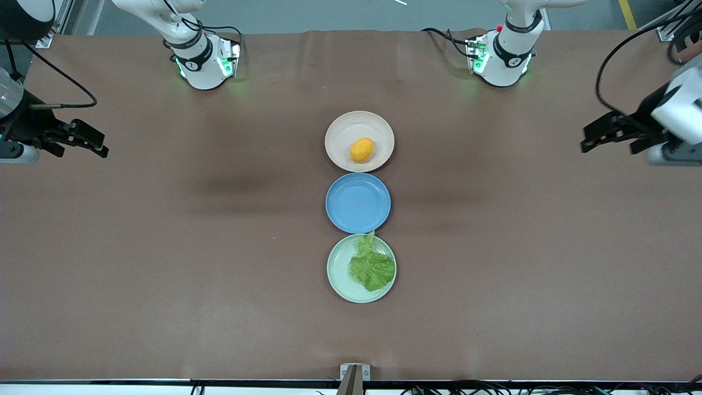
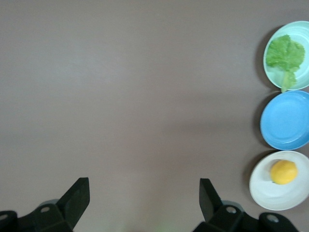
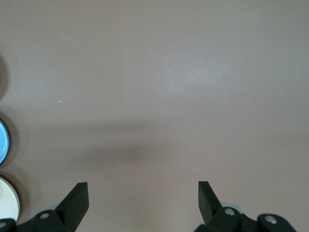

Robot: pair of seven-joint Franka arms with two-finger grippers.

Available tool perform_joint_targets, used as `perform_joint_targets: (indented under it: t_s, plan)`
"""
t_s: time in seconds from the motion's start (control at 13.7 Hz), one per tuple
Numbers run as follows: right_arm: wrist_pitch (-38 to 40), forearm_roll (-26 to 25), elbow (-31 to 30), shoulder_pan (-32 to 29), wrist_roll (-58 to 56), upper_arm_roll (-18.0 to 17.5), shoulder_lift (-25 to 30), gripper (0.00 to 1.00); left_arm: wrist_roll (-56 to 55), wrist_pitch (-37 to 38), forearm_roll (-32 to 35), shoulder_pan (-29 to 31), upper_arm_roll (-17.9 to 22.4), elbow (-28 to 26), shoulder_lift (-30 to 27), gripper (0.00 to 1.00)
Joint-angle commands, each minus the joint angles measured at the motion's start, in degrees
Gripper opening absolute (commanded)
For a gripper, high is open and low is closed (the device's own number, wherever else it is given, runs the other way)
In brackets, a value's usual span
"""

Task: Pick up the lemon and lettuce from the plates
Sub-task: 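Raise both grippers from rest toward the plates, then reach the right gripper to the lemon while the left gripper reaches the lettuce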

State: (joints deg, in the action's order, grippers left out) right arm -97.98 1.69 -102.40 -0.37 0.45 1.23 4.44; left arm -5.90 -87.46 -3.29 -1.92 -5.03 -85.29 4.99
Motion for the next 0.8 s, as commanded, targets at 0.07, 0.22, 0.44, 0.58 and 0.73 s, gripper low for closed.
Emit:
perform_joint_targets:
  t_s: [0.07, 0.22, 0.44, 0.58, 0.73]
  plan:
    - [0.16, 0.25, 4.57, 0.81, -1.5, -0.53, -9.95, 1.0, -15.14, -7.69, -0.57, -8.6, -1.12, 1.62, 9.14, 1.0]
    - [0.77, 1.38, 4.32, 3.25, -0.99, -0.62, -11.12, 1.0, -26.3, -15.24, -0.4, -13.95, -1.03, 1.71, 14.32, 1.0]
    - [0.34, 6.55, 3.35, 9.83, 18.37, -0.7, -11.03, 1.0, -40.73, -25.97, -0.13, -20.21, -0.85, 4.25, 23.02, 1.0]
    - [-1.32, 6.83, 3.08, 17.3, 30.95, -0.7, -11.12, 1.0, -48.64, -33.43, -0.13, -22.5, -0.94, 7.15, 29.16, 1.0]
    - [-5.62, 6.83, 0.81, 24.85, 42.12, -0.7, -11.12, 1.0, -59.25, -46.15, -0.05, -25.05, -0.68, 7.42, 34.18, 1.0]
